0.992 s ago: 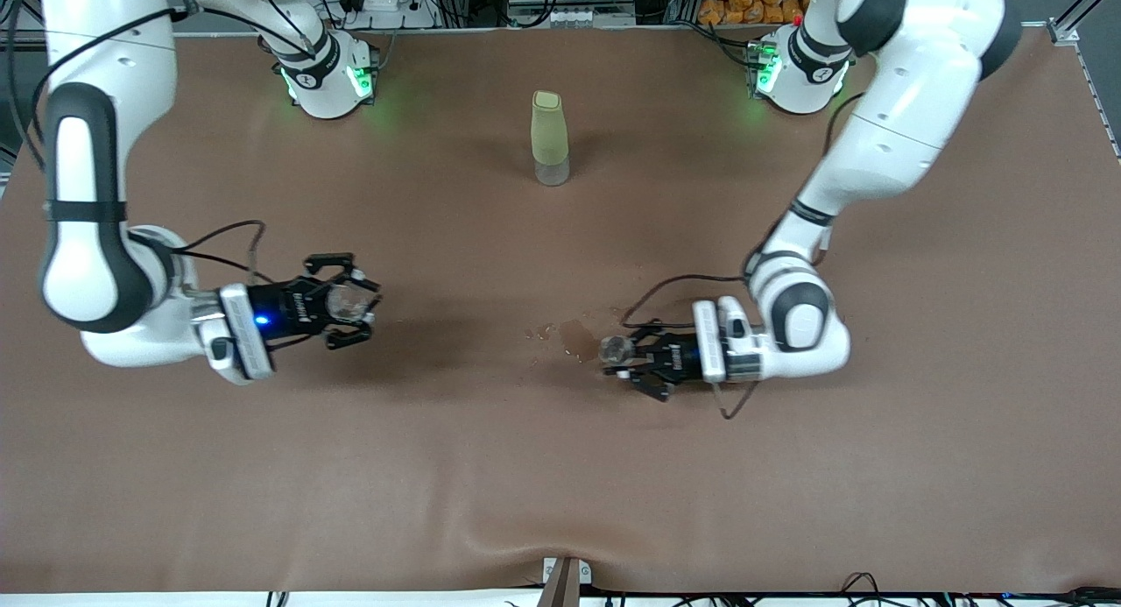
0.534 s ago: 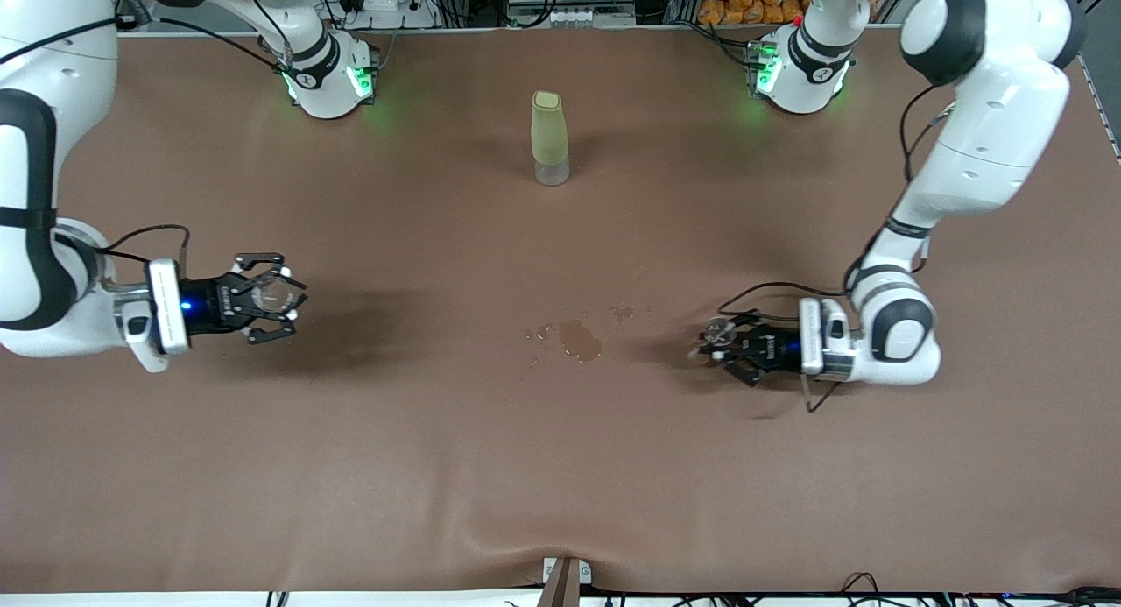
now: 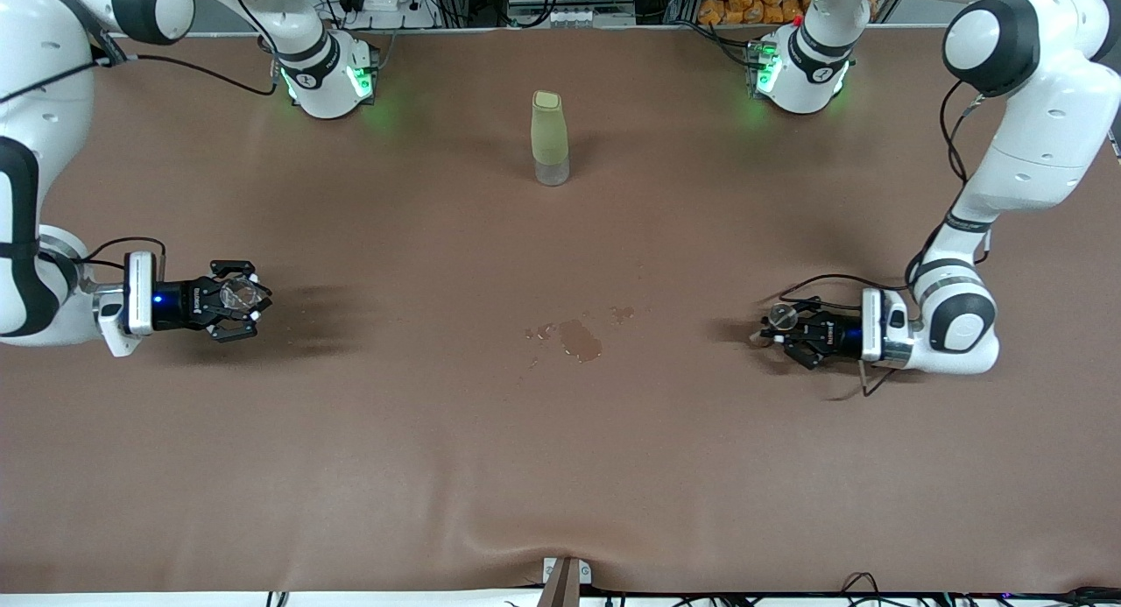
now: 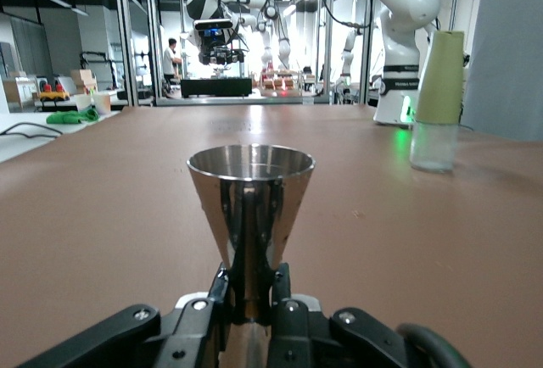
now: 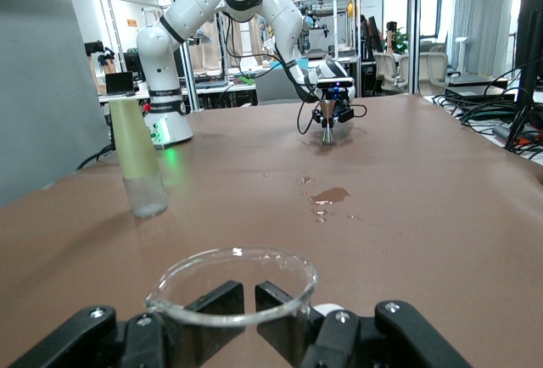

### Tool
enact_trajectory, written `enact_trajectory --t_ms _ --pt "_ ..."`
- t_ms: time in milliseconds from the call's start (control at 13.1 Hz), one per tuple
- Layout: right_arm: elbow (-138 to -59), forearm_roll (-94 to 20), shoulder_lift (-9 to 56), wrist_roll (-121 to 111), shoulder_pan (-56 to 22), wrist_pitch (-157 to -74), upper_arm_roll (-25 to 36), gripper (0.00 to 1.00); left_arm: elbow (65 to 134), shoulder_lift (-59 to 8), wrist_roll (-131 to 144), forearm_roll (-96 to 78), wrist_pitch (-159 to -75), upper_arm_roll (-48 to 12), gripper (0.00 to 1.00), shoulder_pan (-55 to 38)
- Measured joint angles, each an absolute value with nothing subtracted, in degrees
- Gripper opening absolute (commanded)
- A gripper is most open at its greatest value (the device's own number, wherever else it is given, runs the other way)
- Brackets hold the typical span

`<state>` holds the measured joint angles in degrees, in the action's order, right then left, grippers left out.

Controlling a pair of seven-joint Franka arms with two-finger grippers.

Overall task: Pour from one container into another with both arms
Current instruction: 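Lower the beaker with the right gripper while the left gripper lowers the jigger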

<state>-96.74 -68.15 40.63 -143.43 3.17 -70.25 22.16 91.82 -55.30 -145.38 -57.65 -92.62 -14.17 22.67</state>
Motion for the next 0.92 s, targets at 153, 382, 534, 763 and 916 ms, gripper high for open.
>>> enact_trajectory --t_ms 153,382,534,763,916 --pt "-96.7 -68.2 42.3 -146.8 4.2 -70.4 22.2 0.00 91.6 -55.3 -145.4 -56.0 -92.6 -14.2 0.00 23.9" --pt "-96.7 -68.8 45.5 -150.2 5.3 -70.7 22.1 0.00 91.6 -55.3 -144.3 -55.0 -90.8 -14.2 0.00 24.9" --pt "-96.7 -70.8 48.4 -153.0 5.3 -70.8 22.0 0.00 91.6 -55.3 -143.4 -54.2 -89.3 -14.2 0.00 25.8" --pt "-96.6 -73.8 52.2 -155.6 5.3 -71.6 21.9 0.00 91.7 -55.3 -143.0 -53.6 -88.7 -13.7 0.01 26.7" --pt "-96.5 -75.2 53.5 -155.9 5.3 -72.9 21.9 0.00 91.7 -55.3 -143.0 -52.9 -88.7 -13.3 0.08 27.0"
